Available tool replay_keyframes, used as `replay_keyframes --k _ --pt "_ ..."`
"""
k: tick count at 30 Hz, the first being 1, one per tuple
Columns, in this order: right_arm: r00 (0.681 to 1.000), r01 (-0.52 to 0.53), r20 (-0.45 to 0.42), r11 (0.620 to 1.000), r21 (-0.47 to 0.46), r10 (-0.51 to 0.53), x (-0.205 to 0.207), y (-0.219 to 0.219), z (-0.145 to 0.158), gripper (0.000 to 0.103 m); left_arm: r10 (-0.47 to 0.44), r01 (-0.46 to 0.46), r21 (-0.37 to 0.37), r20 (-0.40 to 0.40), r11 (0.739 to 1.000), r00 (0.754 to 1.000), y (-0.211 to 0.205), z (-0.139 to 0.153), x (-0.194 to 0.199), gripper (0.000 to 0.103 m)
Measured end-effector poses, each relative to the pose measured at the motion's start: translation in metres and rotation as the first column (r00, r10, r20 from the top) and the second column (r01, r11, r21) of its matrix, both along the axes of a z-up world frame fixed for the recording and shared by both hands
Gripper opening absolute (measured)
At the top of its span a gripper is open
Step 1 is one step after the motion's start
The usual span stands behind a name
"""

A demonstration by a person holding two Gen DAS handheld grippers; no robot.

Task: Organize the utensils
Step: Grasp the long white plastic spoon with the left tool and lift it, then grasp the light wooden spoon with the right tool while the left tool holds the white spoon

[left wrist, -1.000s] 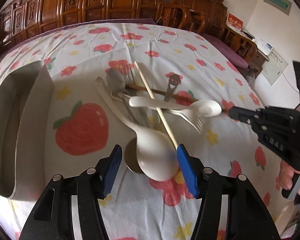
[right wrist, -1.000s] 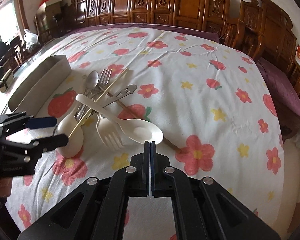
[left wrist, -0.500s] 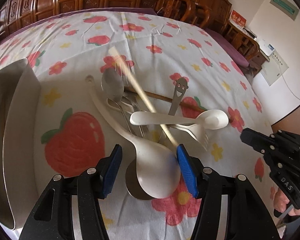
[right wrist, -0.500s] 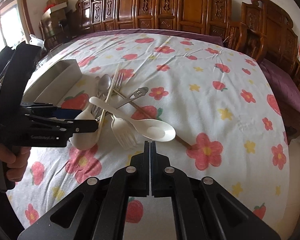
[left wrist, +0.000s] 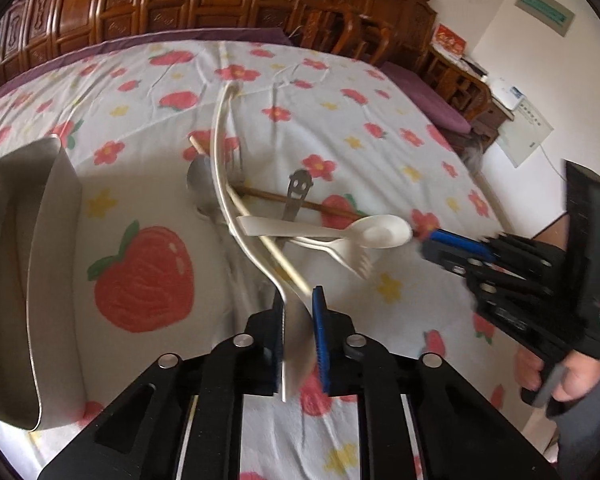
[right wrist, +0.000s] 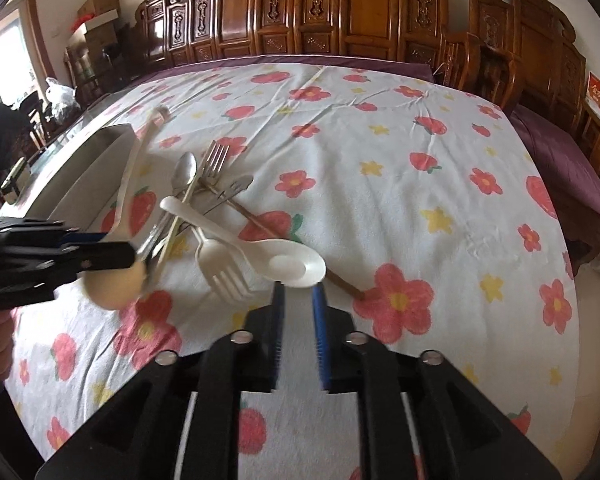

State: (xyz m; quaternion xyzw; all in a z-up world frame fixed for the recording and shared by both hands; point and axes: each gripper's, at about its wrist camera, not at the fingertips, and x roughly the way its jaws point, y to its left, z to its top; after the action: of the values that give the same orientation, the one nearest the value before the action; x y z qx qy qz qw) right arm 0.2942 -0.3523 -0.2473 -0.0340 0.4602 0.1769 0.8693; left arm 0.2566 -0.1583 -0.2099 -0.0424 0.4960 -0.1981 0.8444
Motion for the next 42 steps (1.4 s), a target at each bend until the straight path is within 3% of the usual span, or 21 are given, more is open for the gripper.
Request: replay_keyframes --k 5,15,22,33,35,37,39,42 --pt "1.000 0.003 -0.006 1.000 0.000 -0.003 0.009 0.006 -0.002 0.025 -0.016 0.016 0.014 0.038 1.000 0.999 0.004 0.015 -0.008 0.008" --pt "0.994 -0.107 -0.009 0.994 -0.003 0.107 0.018 0.064 0.005 0.034 -0.018 0.018 0.007 0.041 1.000 0.999 0.033 0.025 -0.013 0.008" --pt "0.986 -0.164 -0.040 0.984 -0.066 0.162 0.029 0.103 -0.001 0.036 -0.013 0.013 0.017 0.046 1.000 0.999 0.056 0.024 -0.022 0.008" --pt "0.981 -0.181 -0.095 0.973 -0.142 0.169 0.046 0.119 -0.009 0.036 -0.033 0.034 -0.009 0.064 0.999 0.997 0.077 0.028 -0.037 0.008" --pt "0.984 -0.158 -0.103 0.978 -0.134 0.145 0.049 0.117 -0.008 0.032 -0.037 0.038 -0.014 0.067 0.999 0.997 0.078 0.028 -0.038 0.008" --pt "0.987 -0.131 -0.106 0.984 -0.124 0.118 0.053 0.113 -0.007 0.012 -0.039 0.040 -0.018 0.066 0.999 0.997 0.079 0.028 -0.038 0.008" --pt "0.987 -0.118 -0.118 0.987 -0.107 0.106 0.056 0.110 -0.006 0.001 -0.041 0.042 -0.020 0.069 0.999 0.997 0.080 0.029 -0.039 0.008" --pt "0.987 -0.128 -0.115 0.986 -0.110 0.115 0.056 0.110 -0.005 0.000 -0.040 0.042 -0.026 0.075 0.999 0.996 0.082 0.031 -0.041 0.008"
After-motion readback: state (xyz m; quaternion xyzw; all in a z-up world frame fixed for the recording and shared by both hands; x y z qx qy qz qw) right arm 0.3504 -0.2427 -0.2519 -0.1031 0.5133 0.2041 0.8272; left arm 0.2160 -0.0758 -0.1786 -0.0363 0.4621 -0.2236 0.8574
